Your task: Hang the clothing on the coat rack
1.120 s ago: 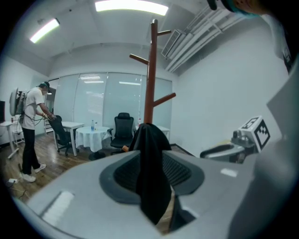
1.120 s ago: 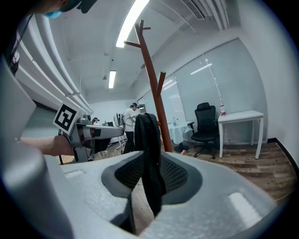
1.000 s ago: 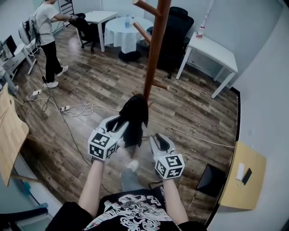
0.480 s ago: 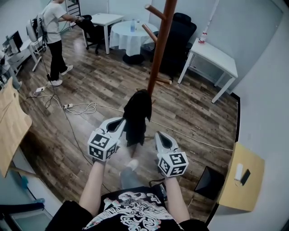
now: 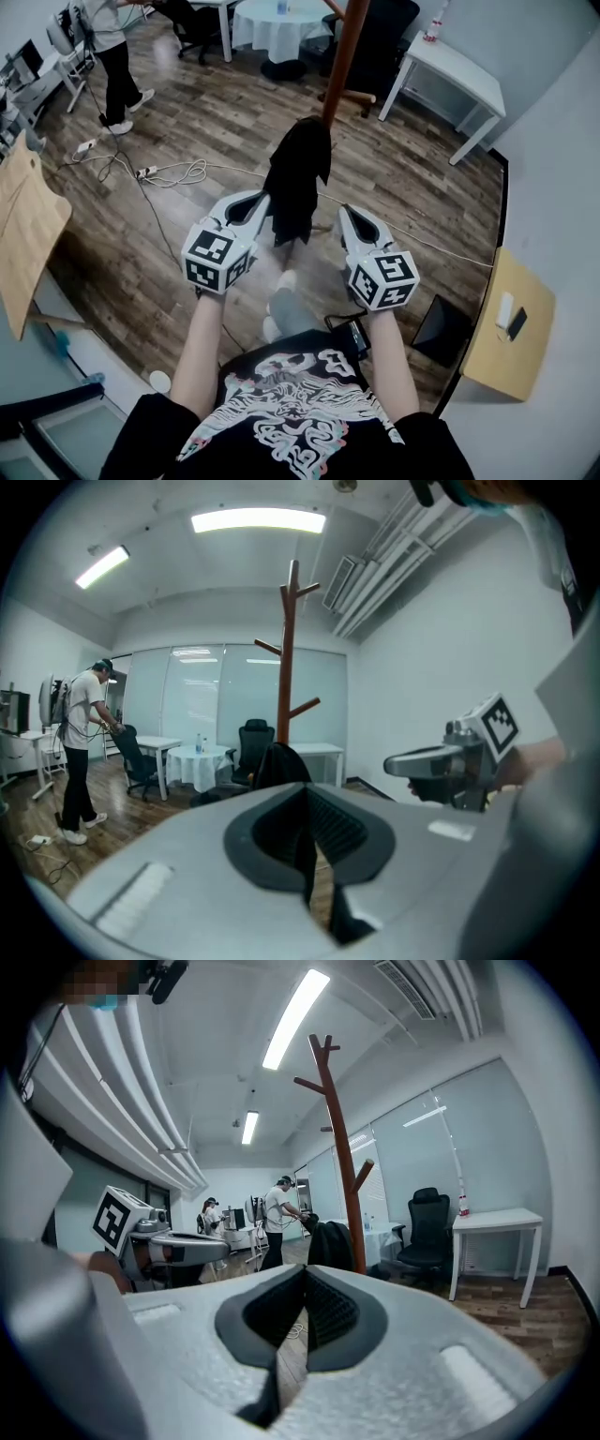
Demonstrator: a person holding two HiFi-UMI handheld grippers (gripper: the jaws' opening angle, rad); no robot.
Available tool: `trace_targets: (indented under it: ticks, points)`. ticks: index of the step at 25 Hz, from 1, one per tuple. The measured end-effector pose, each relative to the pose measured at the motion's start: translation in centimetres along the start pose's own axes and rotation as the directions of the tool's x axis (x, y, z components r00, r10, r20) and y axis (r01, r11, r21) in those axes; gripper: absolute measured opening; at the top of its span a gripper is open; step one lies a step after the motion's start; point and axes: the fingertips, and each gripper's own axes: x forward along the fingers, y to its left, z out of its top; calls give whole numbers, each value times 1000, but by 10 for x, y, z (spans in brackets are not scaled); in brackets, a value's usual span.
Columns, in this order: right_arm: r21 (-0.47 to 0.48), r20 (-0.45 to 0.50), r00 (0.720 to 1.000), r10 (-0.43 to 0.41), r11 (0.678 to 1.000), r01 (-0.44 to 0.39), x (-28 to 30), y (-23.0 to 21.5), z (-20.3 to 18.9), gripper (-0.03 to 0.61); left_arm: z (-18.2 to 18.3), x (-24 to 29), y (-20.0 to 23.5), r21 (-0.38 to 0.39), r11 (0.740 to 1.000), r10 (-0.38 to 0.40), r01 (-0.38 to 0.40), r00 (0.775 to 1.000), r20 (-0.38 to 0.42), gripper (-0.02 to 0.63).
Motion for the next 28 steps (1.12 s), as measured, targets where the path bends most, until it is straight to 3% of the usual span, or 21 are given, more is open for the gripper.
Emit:
trace_targets:
  ticks: [8, 19, 28]
  points:
    - [-30, 42, 998, 48, 998, -47, 2, 18, 20, 0, 14, -10, 2, 24, 1000, 7, -7, 1000, 5, -11]
    - [0, 11, 997, 76, 997, -76, 2, 0, 9, 0, 15, -2, 2, 6, 998, 62, -62, 998, 9, -11]
    - [83, 15, 990, 139, 987, -140, 1, -21, 0, 0, 17, 18, -1, -6, 990, 144, -144, 990, -3, -11]
